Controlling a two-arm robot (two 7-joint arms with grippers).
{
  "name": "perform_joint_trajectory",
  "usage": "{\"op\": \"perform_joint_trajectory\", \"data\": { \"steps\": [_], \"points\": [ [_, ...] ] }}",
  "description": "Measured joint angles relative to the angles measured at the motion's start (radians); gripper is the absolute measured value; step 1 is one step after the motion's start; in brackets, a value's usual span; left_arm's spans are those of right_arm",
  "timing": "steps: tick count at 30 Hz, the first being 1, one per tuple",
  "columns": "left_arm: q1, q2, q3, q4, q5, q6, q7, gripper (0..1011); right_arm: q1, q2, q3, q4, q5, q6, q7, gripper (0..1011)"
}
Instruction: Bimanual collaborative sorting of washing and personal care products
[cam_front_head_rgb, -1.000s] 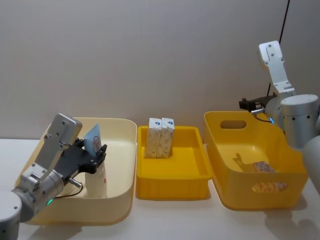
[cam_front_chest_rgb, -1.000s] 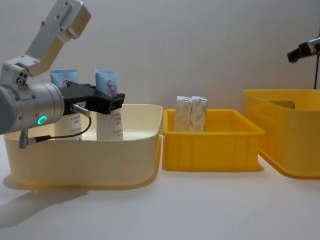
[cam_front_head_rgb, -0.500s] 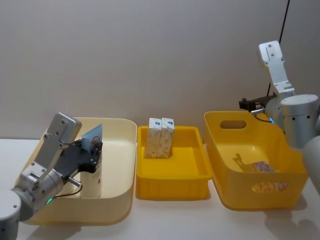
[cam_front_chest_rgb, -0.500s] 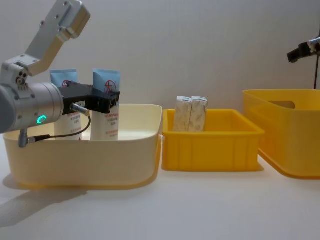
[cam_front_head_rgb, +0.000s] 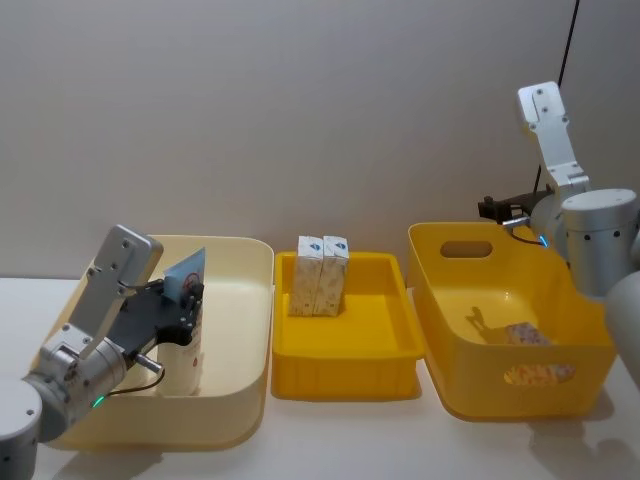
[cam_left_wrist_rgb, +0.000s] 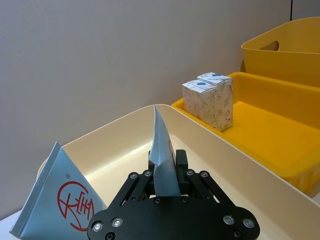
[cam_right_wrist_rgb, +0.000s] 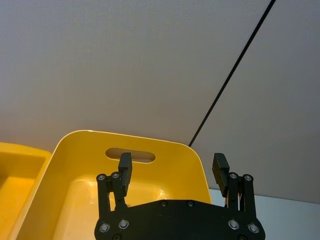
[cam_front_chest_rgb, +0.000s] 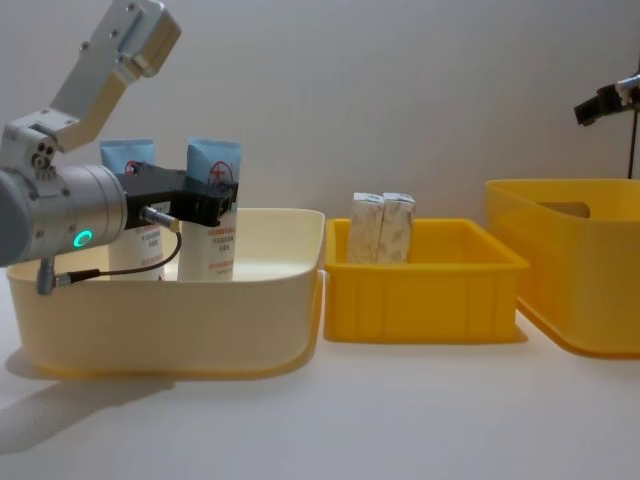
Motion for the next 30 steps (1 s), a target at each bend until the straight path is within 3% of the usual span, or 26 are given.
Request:
{"op": "perform_joint_trajectory", "data": {
  "steps": [16,30],
  "points": [
    [-0.002,0.0,-0.002,0.001,0.008,-0.001,0.003,197,0.0,0.0,0.0,0.0,0.0,0.0,0.0,1001],
    [-0.032,-0.007,-0.025,-0.031,0.029,-0.049,0.027,199,0.0,0.0,0.0,0.0,0.0,0.0,0.0,1001]
  ]
}}
